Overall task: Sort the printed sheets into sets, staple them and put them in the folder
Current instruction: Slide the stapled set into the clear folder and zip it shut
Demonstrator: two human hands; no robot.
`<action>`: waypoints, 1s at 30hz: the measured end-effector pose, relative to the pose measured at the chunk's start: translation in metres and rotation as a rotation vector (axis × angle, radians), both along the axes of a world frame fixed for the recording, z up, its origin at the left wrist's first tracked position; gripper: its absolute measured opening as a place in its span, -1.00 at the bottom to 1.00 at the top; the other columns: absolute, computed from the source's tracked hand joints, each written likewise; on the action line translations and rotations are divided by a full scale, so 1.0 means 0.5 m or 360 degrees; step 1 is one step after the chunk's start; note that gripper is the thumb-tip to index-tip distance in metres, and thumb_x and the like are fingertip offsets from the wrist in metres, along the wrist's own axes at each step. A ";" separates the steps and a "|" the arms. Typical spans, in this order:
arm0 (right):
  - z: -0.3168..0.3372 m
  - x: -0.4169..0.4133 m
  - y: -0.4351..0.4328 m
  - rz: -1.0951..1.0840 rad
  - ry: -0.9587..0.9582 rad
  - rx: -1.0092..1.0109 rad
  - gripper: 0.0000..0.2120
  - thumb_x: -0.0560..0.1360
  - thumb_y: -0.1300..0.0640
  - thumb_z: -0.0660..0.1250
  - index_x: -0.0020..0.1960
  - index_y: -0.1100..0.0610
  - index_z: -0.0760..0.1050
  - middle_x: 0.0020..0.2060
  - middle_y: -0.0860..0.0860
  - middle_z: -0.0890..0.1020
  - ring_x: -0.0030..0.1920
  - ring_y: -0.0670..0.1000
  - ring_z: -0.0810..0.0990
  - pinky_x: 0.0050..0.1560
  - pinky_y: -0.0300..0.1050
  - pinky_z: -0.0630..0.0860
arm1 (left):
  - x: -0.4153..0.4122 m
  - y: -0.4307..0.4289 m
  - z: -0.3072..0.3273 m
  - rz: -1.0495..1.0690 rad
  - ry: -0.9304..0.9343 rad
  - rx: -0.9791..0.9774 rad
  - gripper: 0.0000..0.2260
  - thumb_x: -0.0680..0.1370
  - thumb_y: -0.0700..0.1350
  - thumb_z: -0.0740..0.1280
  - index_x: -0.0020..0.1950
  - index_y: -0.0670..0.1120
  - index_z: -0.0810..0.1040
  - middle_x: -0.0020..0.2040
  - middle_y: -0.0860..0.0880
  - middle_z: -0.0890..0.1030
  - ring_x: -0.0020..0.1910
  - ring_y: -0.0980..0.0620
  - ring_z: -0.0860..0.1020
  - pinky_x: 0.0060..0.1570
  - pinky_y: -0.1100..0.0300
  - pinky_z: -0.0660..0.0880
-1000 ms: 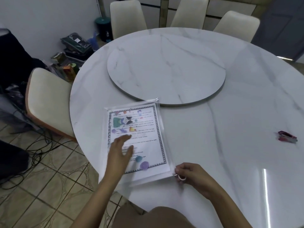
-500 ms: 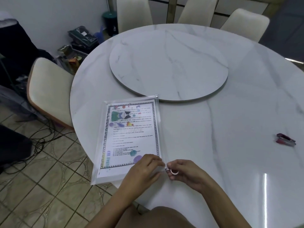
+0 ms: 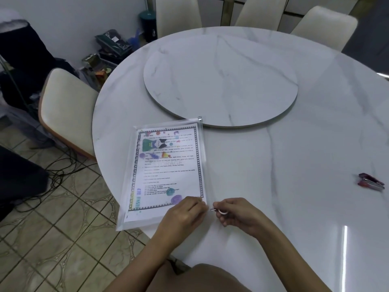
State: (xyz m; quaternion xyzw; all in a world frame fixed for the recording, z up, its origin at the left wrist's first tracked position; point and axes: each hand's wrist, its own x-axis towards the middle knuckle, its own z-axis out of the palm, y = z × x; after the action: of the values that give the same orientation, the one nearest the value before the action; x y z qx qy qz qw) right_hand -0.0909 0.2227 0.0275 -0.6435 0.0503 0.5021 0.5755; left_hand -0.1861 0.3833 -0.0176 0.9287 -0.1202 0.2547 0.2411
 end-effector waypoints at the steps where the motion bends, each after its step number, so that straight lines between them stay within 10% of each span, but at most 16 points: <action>1: 0.000 0.004 0.003 -0.0004 -0.0003 -0.0005 -0.87 0.47 0.24 0.34 -0.21 0.29 0.50 -0.47 0.06 0.53 -0.50 -0.06 0.47 -0.44 -0.25 0.46 | 0.003 0.001 0.000 0.0001 -0.0006 0.0020 -0.92 0.52 -0.11 0.28 -0.01 -0.07 0.48 -0.13 -0.05 0.64 -0.09 0.08 0.58 -0.39 0.19 0.56; 30: -0.030 0.163 0.162 -0.0358 -0.0167 -0.0165 -0.80 0.44 0.28 0.36 -0.34 0.26 0.46 -0.53 0.06 0.48 -0.57 -0.07 0.44 -0.55 -0.29 0.44 | -0.023 0.042 0.100 -0.0041 -0.0252 -0.0008 -0.96 0.45 -0.27 0.41 -0.14 -0.20 0.65 -0.22 -0.07 0.65 -0.13 0.07 0.63 -0.14 0.29 0.56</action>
State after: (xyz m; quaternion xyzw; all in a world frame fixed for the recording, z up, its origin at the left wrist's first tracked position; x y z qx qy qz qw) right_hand -0.0096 0.3035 0.0124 -0.6879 0.1179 0.3968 0.5961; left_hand -0.1975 0.4041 0.0323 0.9034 -0.1502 0.3246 0.2363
